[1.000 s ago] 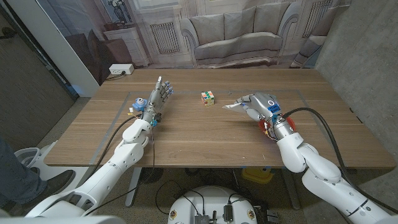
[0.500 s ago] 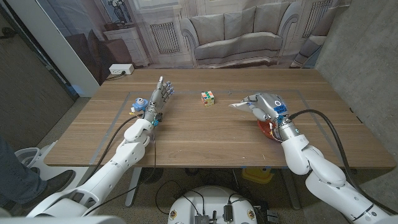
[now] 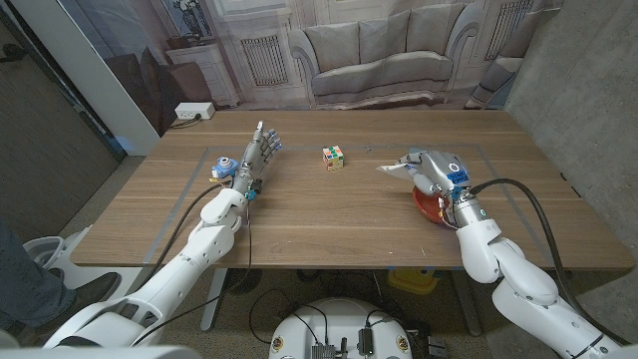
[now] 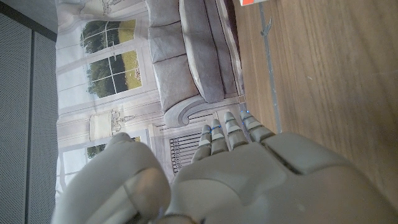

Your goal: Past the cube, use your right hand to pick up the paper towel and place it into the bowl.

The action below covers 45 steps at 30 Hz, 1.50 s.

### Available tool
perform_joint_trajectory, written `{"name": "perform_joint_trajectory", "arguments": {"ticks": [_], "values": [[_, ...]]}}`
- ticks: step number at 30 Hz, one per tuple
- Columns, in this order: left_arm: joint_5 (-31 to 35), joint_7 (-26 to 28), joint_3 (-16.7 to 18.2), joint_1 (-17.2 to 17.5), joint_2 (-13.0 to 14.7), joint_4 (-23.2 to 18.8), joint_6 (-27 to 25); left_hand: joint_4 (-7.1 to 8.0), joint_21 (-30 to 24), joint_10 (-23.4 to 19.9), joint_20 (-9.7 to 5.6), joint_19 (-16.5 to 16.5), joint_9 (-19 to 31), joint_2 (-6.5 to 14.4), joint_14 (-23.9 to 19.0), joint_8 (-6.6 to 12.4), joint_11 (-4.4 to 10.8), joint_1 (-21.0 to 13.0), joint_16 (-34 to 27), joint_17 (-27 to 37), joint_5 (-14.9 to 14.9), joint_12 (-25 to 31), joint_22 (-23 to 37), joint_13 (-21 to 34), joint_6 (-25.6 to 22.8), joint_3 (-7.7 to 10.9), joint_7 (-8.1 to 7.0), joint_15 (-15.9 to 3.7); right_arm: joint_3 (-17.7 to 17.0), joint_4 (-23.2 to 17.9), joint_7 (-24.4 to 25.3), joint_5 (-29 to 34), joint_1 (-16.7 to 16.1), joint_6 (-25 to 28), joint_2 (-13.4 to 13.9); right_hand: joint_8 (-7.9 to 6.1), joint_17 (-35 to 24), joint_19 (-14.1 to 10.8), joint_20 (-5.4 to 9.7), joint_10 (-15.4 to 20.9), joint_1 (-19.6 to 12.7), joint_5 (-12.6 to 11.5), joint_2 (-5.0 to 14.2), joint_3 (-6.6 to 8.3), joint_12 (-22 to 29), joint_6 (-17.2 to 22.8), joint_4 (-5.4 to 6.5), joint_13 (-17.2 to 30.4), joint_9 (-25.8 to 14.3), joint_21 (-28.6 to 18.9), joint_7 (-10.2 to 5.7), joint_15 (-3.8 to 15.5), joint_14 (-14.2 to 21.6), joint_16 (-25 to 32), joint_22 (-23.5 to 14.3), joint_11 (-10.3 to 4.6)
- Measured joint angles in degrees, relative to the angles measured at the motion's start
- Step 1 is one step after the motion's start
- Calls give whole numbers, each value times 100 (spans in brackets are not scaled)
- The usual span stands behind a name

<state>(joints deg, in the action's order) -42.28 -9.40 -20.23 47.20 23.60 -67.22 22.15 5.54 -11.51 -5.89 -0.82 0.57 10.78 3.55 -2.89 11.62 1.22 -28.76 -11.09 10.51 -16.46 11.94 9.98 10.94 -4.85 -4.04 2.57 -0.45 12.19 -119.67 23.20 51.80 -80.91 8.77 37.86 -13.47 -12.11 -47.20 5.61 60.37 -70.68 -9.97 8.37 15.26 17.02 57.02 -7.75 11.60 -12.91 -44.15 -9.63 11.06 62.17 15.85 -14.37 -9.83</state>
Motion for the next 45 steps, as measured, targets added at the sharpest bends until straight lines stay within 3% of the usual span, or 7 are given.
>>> {"name": "perform_joint_trajectory", "arguments": {"ticks": [19, 45], "values": [[29, -62, -38, -67, 6, 17, -75, 0, 0, 0, 0, 0, 0, 0, 0, 0, 0, 0, 0, 0, 0, 0, 0, 0, 0, 1, 0, 0, -166, -104, 91, -4, -327, 426, -117, 34, 0, 42, 1, 31, 0, 1, 0, 0, -33, 0, 0, -3, 1, -45, 0, 0, 0, -44, 27, 34], [1, 19, 26, 112, 107, -187, -90, 0, 0, 1, 0, 0, 0, 15, 0, 0, 0, -15, 0, 0, 0, 0, 0, 0, -22, -34, -22, 0, -304, -31, 12, -213, -466, 909, -227, 33, 1, 82, -20, 52, 0, 1, 0, -16, -65, 42, 16, 0, 1, -121, 1, 0, 0, -44, 54, 10]]}}
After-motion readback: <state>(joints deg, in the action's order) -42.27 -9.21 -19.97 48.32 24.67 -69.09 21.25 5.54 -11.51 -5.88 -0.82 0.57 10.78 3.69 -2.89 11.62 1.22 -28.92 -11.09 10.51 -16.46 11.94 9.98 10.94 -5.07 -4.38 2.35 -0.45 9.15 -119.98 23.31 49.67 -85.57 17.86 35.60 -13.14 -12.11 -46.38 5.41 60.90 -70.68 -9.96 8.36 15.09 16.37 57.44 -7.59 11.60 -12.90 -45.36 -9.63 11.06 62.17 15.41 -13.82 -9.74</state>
